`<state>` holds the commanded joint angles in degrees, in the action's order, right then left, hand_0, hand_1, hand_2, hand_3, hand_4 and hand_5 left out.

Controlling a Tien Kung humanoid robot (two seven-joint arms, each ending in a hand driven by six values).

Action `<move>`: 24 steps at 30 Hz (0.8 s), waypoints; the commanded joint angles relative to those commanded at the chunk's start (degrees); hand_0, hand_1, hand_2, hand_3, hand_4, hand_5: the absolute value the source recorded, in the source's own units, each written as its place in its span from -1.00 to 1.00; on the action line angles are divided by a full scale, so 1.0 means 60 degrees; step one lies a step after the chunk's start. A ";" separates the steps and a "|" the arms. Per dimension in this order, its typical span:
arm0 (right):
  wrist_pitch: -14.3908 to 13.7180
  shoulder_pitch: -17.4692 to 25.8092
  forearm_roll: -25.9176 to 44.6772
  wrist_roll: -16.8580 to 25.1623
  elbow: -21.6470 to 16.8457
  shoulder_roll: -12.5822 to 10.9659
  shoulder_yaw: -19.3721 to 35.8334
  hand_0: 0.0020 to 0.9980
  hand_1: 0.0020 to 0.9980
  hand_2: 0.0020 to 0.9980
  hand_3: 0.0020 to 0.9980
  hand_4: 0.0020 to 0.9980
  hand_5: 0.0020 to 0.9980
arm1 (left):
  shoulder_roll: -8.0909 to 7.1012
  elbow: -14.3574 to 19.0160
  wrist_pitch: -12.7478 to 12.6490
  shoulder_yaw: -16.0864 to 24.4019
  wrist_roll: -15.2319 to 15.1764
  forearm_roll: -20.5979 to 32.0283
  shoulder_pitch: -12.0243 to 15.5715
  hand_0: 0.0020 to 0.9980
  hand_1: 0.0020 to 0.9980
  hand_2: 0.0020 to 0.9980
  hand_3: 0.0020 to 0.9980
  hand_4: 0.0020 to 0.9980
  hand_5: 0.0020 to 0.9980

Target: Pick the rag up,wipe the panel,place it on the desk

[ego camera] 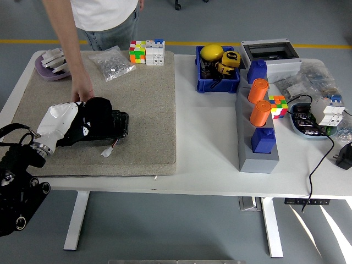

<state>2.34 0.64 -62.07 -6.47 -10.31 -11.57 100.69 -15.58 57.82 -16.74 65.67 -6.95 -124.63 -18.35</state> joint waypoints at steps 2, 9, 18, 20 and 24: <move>0.0001 -0.0004 -0.0018 -0.0002 0.0000 -0.0007 0.0002 0.52 0.29 0.38 0.20 1.00 0.07 | 0.0048 0.0038 0.0015 -0.0139 0.0029 -0.0020 -0.0066 -0.48 -0.68 0.15 -0.25 -1.00 -1.00; 0.0000 -0.0001 -0.0001 0.0015 0.0000 -0.0028 -0.0024 0.52 0.29 0.38 0.20 1.00 0.07 | 0.0247 0.0187 0.0031 -0.0671 0.0074 0.0067 -0.0256 -0.48 -0.68 0.15 -0.25 -1.00 -1.00; -0.0008 -0.0007 -0.0012 0.0011 0.0000 -0.0031 -0.0026 0.52 0.29 0.38 0.20 1.00 0.07 | 0.0359 0.0399 0.0049 -0.1179 0.0137 0.0159 -0.0290 -0.48 -0.68 0.15 -0.25 -1.00 -1.00; -0.0012 0.0000 0.0004 0.0005 0.0000 -0.0032 -0.0039 0.52 0.29 0.38 0.20 1.00 0.08 | 0.0353 0.0471 0.0039 -0.1229 0.0145 0.0172 -0.0277 -0.48 -0.68 0.15 -0.25 -1.00 -1.00; -0.0015 0.0011 0.0017 -0.0003 0.0000 -0.0032 -0.0059 0.52 0.29 0.38 0.20 1.00 0.08 | 0.0370 0.0468 0.0031 -0.1169 0.0143 0.0187 -0.0255 -0.48 -0.68 0.15 -0.25 -1.00 -1.00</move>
<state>2.25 0.70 -61.97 -6.49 -10.31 -11.76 100.33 -13.36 60.63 -16.55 58.66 -6.09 -123.51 -19.88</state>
